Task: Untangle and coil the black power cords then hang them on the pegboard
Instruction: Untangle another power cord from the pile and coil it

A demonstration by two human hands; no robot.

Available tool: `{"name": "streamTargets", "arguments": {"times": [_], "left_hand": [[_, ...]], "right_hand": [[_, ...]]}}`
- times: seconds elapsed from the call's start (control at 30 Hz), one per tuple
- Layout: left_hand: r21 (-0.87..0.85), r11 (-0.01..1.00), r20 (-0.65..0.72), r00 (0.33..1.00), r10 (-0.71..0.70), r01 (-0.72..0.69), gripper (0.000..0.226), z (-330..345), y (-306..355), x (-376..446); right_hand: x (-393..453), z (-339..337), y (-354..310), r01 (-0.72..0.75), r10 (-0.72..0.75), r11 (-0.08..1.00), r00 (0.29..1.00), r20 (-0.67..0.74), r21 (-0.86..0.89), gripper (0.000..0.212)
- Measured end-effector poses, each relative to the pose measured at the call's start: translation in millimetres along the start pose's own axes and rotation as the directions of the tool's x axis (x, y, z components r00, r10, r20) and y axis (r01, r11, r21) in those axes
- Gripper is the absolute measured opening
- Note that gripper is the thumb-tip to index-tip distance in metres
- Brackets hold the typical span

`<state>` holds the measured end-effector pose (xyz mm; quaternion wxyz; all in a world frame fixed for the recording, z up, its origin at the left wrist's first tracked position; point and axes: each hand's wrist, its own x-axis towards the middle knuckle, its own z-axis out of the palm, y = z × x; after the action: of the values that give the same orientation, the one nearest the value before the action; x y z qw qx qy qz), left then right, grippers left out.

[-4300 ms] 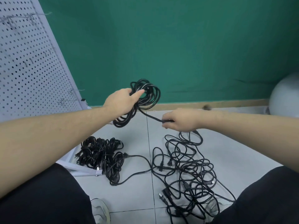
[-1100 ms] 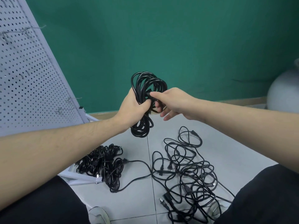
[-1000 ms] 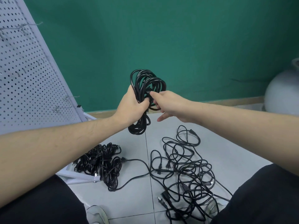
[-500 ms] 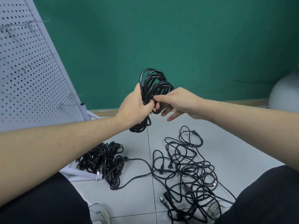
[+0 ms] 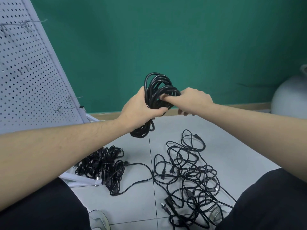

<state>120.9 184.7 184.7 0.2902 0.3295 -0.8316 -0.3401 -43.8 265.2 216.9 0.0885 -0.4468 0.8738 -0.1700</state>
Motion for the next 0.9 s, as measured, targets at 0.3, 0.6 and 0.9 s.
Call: {"name": "streamTargets", "arguments": {"times": [0.3, 0.6, 0.9], "left_hand": [[0.037, 0.999, 0.072, 0.997, 0.013, -0.016, 0.061, 5.5, 9.6, 2.0], [-0.114, 0.987, 0.056, 0.993, -0.109, 0.114, 0.017, -6.2, -5.1, 0.0], [-0.349, 0.911, 0.053, 0.975, -0.217, 0.222, 0.019, -8.6, 0.0, 5.0]], "right_hand": [[1.9, 25.5, -4.9, 0.039, -0.090, 0.609, 0.996, 0.020, 0.792, 0.019], [-0.4, 11.6, 9.1, -0.204, -0.425, 0.355, 0.834, 0.352, 0.912, 0.040], [5.1, 18.0, -0.8, -0.152, -0.462, 0.330, 0.835, 0.299, 0.932, 0.039]]}}
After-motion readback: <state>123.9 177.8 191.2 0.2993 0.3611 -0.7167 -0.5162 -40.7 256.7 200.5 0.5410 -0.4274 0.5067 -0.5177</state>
